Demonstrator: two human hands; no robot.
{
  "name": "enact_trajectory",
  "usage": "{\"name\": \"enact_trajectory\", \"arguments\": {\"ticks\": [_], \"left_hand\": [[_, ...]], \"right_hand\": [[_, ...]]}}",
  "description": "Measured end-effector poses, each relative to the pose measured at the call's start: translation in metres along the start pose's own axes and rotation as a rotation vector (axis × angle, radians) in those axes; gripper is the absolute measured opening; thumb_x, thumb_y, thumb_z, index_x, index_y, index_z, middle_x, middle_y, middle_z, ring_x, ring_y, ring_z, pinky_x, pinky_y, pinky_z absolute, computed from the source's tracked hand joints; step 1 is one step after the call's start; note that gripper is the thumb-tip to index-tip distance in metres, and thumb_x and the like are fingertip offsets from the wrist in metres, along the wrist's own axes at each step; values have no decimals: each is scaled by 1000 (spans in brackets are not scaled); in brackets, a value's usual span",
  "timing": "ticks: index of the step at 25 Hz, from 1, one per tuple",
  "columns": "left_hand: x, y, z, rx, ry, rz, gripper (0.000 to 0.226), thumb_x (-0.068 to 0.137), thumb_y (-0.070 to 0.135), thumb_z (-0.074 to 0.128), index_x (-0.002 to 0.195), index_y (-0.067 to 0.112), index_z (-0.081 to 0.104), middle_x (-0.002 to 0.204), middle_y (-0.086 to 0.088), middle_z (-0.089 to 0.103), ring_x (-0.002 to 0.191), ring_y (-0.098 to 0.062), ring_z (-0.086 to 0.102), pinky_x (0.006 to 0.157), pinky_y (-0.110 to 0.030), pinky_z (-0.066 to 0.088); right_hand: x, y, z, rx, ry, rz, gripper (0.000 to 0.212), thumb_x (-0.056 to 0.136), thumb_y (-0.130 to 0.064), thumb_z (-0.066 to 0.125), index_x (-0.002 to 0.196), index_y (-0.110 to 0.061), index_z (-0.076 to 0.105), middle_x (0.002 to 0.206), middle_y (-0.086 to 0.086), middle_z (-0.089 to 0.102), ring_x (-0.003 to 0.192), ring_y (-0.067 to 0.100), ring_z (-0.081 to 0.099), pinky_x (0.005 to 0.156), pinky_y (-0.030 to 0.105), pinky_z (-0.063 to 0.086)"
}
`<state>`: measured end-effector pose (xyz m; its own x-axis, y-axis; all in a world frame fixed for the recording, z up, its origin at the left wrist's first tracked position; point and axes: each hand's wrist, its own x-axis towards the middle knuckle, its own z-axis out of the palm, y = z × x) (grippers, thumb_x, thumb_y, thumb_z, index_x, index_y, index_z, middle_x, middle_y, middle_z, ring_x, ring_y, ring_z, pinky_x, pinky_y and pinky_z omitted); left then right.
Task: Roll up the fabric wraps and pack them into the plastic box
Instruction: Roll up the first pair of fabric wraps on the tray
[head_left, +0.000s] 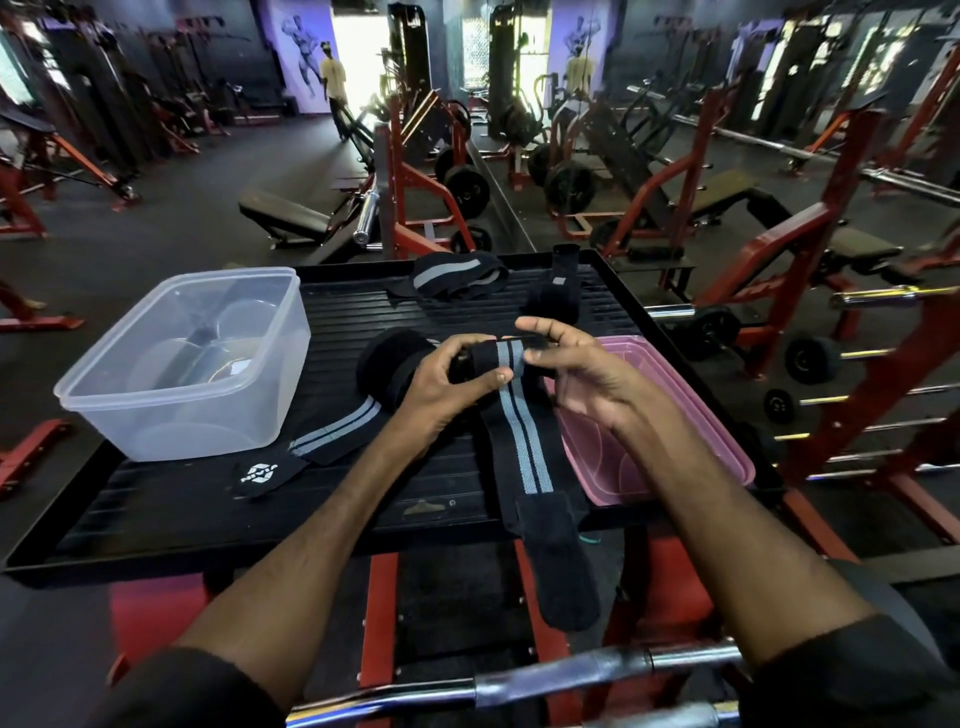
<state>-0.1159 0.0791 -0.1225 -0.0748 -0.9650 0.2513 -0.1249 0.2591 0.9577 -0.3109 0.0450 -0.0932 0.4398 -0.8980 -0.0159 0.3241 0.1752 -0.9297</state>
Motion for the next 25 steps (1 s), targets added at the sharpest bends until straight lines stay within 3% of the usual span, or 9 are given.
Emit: {"name": "enact_trajectory", "arguments": {"ticks": [2, 4, 7, 9, 11, 14, 16, 20, 25], "left_hand": [[0, 1, -2, 103, 27, 77, 46, 78, 20, 86, 119, 16, 67, 119, 6, 71, 114, -7, 65, 100, -25, 51], [0, 6, -1, 164, 63, 130, 48, 75, 21, 88, 118, 20, 67, 121, 10, 69, 117, -3, 62, 104, -23, 47], [0, 8, -3, 223, 57, 187, 49, 75, 23, 88, 118, 25, 66, 122, 12, 67, 117, 1, 60, 102, -16, 44], [2, 8, -2, 197, 45, 160, 49, 79, 19, 85, 122, 27, 64, 128, 11, 64, 123, -3, 58, 107, -20, 43], [-1, 15, 6, -102, -43, -36, 50, 89, 15, 75, 133, 26, 56, 135, 3, 61, 126, -11, 58, 107, -29, 47], [3, 17, 13, -422, -68, -313, 54, 95, 35, 65, 144, 25, 44, 138, -5, 60, 127, -21, 60, 107, -45, 49], [3, 20, 8, -229, -103, -343, 61, 93, 50, 62, 145, 27, 41, 139, 0, 59, 124, -17, 60, 103, -46, 52], [-2, 20, 14, 93, -158, -229, 53, 102, 39, 52, 146, 22, 27, 119, 20, 48, 107, 8, 50, 78, -11, 47], [-3, 6, 14, 35, 6, -63, 46, 92, 25, 72, 131, 19, 48, 118, 11, 59, 108, 6, 58, 90, -13, 48]], "right_hand": [[0, -7, 5, 44, 41, 64, 31, 89, -6, 65, 118, -16, 63, 94, 2, 73, 82, 14, 70, 67, 28, 59], [-1, -6, 7, -168, 42, 105, 17, 93, -25, 65, 109, -19, 68, 87, -4, 76, 78, 10, 70, 64, 25, 55], [-6, -3, 5, -297, -48, 155, 29, 107, -35, 42, 105, -17, 65, 74, -7, 76, 64, 0, 69, 60, 17, 51], [-5, -1, 2, -271, -43, 129, 31, 105, -38, 48, 117, -13, 63, 97, -1, 79, 89, 10, 74, 81, 26, 58], [-2, 6, -2, -279, 3, 41, 30, 100, -33, 59, 125, -16, 61, 115, 2, 74, 107, 20, 70, 90, 33, 56], [2, 20, -4, -248, 47, -62, 33, 90, -18, 72, 121, -20, 63, 104, -2, 73, 98, 13, 68, 83, 25, 54], [-2, 21, -4, -213, 28, -97, 40, 86, -4, 71, 121, -20, 62, 97, -5, 72, 90, 7, 67, 77, 19, 53], [-5, 21, 0, -218, -51, -86, 56, 77, 17, 65, 119, -20, 58, 106, 3, 64, 92, 9, 66, 78, 21, 54], [-1, 6, 12, 13, -33, -25, 58, 64, 13, 61, 113, -17, 58, 99, 5, 66, 90, 14, 65, 80, 24, 54]]}}
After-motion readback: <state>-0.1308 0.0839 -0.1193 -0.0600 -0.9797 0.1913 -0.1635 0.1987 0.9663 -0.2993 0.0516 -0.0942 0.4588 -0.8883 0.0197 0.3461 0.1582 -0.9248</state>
